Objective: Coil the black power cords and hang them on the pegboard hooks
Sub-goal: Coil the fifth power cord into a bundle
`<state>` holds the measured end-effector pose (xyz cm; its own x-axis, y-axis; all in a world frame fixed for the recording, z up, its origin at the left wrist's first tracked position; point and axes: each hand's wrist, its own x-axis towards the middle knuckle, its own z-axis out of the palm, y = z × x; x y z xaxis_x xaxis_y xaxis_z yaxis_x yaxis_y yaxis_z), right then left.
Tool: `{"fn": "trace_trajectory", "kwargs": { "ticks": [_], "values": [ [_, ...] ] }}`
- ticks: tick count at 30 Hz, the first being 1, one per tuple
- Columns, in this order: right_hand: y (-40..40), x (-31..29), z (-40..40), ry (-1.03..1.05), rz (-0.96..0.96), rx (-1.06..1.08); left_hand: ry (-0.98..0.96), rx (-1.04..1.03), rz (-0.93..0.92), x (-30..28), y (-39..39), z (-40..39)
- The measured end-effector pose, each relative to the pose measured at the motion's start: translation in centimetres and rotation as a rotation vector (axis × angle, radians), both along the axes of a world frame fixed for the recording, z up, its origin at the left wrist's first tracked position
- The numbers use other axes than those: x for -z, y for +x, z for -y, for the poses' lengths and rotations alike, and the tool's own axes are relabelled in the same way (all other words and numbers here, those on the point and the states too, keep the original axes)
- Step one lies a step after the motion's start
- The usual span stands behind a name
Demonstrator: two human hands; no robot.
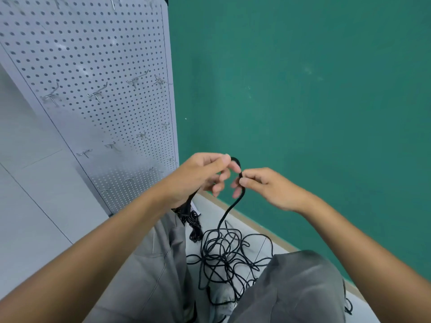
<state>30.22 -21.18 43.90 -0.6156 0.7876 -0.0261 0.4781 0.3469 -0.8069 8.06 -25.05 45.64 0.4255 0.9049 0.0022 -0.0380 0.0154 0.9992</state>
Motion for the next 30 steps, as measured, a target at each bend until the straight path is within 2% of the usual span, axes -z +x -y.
{"fn": "trace_trajectory", "kwargs": {
  "ticks": [2, 5, 9, 15, 19, 22, 24, 26, 30],
  "values": [
    [-0.4, -0.4, -0.2, -0.015, -0.102, 0.059, -0.034, 0.031, 0.126, -0.8, -1.0, 0.1],
    [-1.0, -1.4, -0.6, -0.062, -0.254, 0.208, -0.005, 0.016, 0.210, -0.9, -2.6, 0.5],
    [-2.7, -2.4, -0.6, 0.009, -0.310, 0.363, -0.043, -0.097, 0.361, 0.1, -3.7, 1.3],
    [-6.9, -1.2, 2.2, 0.001, -0.458, 0.539, -0.108, -0.308, 0.275, 2.3, -3.3, 3.1],
    [-9.8, 0.7, 5.1, 0.082, -0.327, 0.490, -0.186, -0.365, 0.288, 4.1, -3.2, 5.0],
    [-11.5, 1.0, 7.4, 0.068, -0.319, 0.430, -0.258, -0.309, 0.287, 5.2, -3.2, 6.4],
    [-12.1, 1.7, 8.6, 0.095, -0.232, 0.437, -0.267, -0.276, 0.330, 5.8, -3.4, 7.3],
    [-12.1, 2.0, 9.6, 0.182, -0.101, 0.476, -0.238, -0.237, 0.331, 6.4, -4.0, 8.1],
    [-12.1, 0.0, 11.2, 0.205, -0.089, 0.511, -0.093, -0.220, 0.215, 6.1, -4.3, 9.9]
  ]
}}
